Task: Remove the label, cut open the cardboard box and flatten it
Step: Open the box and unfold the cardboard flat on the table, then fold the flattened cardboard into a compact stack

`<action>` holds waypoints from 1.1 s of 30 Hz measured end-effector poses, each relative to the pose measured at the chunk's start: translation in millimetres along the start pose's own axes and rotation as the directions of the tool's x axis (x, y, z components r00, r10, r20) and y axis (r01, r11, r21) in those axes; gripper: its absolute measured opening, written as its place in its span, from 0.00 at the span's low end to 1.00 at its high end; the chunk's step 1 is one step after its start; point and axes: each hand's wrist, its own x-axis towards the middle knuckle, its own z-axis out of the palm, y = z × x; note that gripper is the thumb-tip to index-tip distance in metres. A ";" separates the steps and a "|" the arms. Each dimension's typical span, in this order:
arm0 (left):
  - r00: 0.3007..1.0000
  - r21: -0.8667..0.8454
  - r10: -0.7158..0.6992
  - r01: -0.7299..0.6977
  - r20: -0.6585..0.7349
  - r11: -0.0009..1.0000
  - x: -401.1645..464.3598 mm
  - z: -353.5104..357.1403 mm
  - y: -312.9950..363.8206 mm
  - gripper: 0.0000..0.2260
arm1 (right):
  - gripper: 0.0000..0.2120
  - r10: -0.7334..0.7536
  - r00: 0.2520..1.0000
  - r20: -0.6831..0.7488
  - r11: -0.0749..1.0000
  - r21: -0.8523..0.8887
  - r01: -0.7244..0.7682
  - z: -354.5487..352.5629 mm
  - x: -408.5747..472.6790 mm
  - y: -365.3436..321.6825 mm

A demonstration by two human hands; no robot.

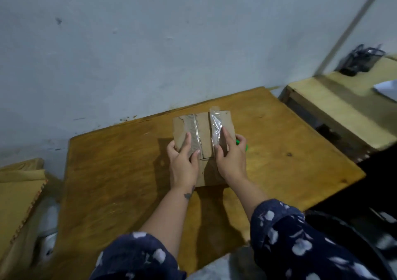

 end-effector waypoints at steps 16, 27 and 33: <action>0.892 0.066 0.148 -0.194 0.427 0.979 -200.0 293.8 154.6 0.24 | 0.25 0.357 0.875 -0.329 0.928 0.019 -0.372 -301.4 -65.7 252.8; 0.671 0.178 0.032 -0.242 0.741 0.954 -278.7 427.0 16.3 0.23 | 0.17 0.662 0.685 -0.304 0.741 0.125 -0.660 -254.3 -159.3 443.3; 0.515 0.410 -0.263 -0.194 0.816 0.891 -292.5 505.7 -107.5 0.24 | 0.17 0.868 0.490 -0.081 0.493 0.028 -0.870 -180.0 -180.9 567.9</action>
